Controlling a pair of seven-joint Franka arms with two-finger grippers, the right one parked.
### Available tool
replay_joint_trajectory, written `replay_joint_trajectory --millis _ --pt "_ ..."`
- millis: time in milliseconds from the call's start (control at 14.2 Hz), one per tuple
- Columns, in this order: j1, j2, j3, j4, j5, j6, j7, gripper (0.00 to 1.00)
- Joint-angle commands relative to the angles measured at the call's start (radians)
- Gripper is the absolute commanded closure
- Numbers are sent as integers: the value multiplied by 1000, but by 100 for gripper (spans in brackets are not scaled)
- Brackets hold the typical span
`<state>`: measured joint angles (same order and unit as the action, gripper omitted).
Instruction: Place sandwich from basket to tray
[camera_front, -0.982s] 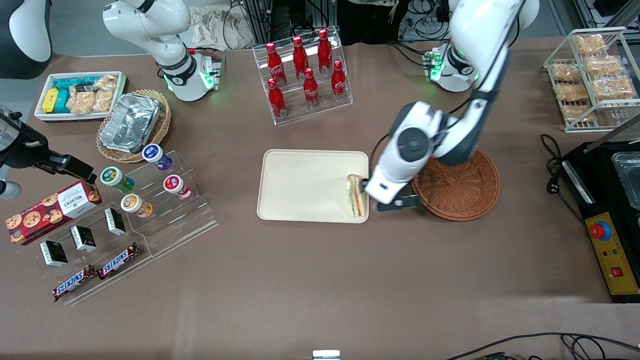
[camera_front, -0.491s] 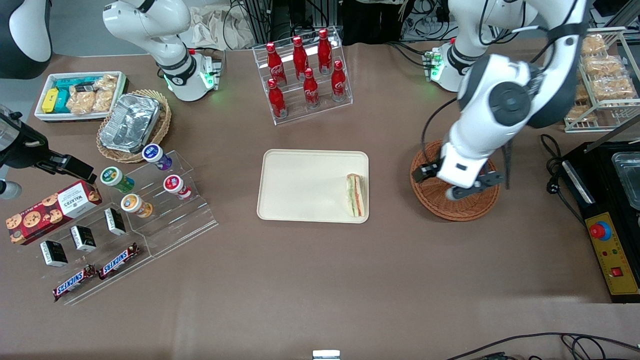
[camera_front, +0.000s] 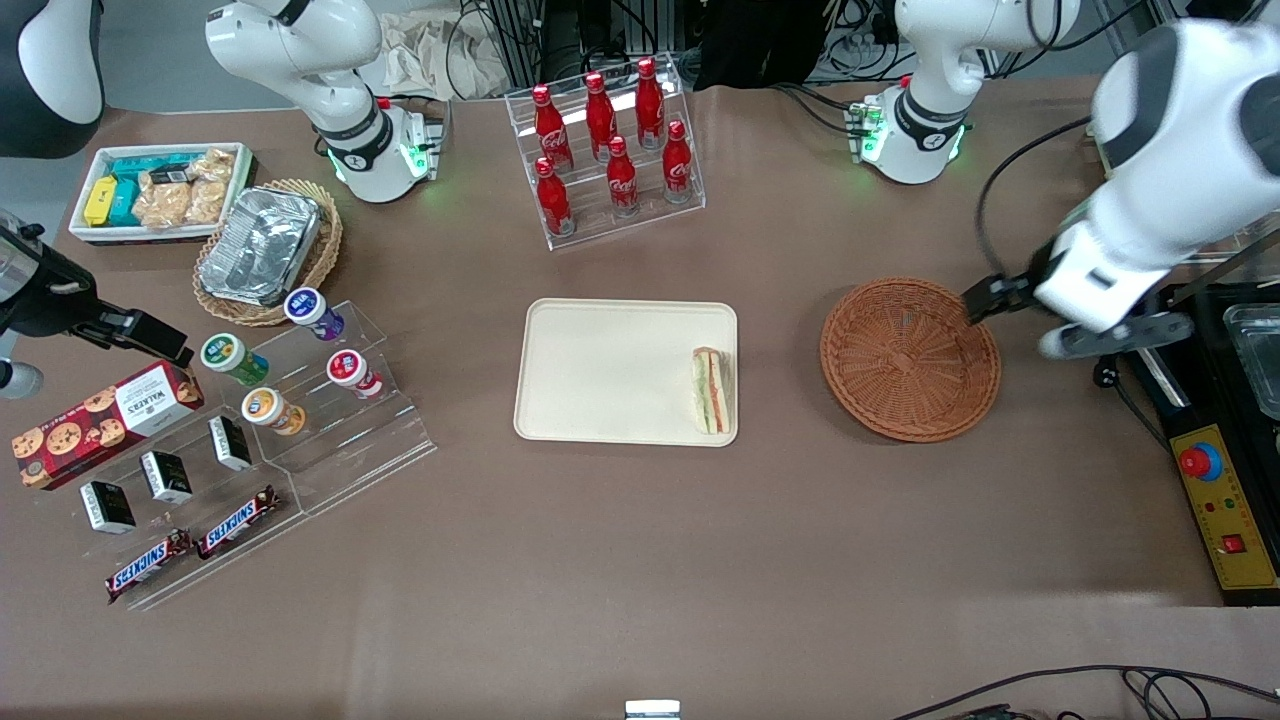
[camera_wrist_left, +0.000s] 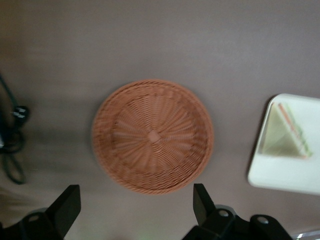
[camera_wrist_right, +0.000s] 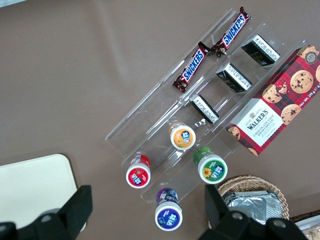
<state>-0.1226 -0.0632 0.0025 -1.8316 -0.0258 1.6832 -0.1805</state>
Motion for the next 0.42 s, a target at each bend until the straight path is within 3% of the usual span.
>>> replay_joint_trajectory --millis 0,211,351 --pt "63 -23 -12 79 17 -127 127 0" --pt "121 -1 -15 233 12 -296 211 0" --pt "145 -12 -15 242 11 -326 268 0"
